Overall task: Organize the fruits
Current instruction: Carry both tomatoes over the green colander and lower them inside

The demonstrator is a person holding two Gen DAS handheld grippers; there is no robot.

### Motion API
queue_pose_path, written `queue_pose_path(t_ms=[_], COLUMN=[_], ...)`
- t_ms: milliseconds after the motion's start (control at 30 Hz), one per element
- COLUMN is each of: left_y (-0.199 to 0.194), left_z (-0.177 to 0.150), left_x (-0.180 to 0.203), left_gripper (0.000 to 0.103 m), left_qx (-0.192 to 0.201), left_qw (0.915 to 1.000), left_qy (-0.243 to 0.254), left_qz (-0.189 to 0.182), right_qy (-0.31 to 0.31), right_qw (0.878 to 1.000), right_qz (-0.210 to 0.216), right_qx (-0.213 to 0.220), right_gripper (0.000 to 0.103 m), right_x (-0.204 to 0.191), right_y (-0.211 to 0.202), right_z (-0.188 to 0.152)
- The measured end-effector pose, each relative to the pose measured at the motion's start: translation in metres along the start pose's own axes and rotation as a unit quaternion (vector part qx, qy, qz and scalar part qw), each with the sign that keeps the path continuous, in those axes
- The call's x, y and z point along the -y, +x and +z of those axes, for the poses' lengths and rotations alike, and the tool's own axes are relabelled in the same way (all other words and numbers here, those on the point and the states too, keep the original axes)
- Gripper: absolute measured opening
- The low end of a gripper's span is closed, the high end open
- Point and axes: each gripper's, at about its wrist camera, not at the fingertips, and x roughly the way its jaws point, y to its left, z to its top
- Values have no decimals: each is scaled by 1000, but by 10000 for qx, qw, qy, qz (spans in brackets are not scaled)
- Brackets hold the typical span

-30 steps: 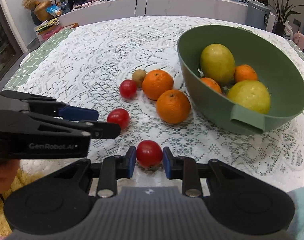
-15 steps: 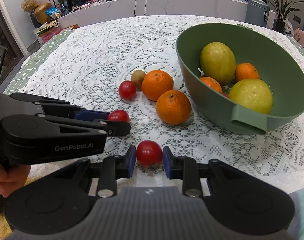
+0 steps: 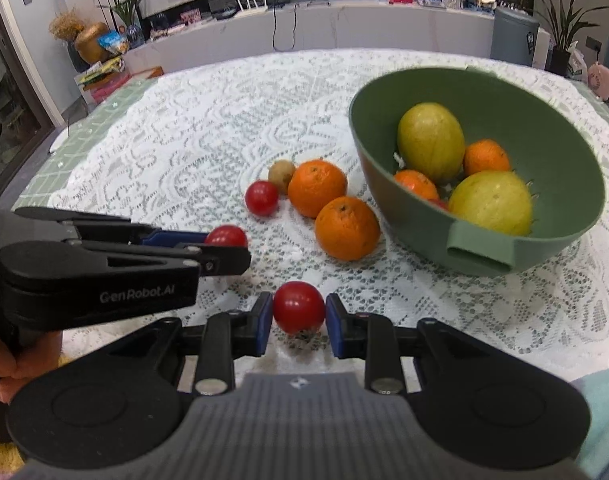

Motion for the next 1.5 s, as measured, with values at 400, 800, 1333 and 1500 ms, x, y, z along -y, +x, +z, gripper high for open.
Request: queue_pose_path(t_ms=[400, 800, 1333, 1500], left_y=[-28, -23, 29, 46], left_z=[20, 58, 94, 95], left_x=[47, 92, 126, 130], left_gripper=[30, 30, 30, 30], left_qx=[353, 430, -18, -164], left_qw=[9988, 9963, 9907, 9875], left_qy=[331, 741, 1356, 1563], left_qz=[-11, -62, 77, 146], right_qy=[40, 384, 120, 38], right_qw=[9937, 9781, 9841, 9864], right_qz=[-388, -1033, -1405, -1433], right_qx=[1055, 1768, 1078, 799], right_gripper=[25, 25, 25, 25], right_x=[22, 75, 131, 137], right_y=[-60, -94, -66, -51], right_z=[6, 25, 63, 70])
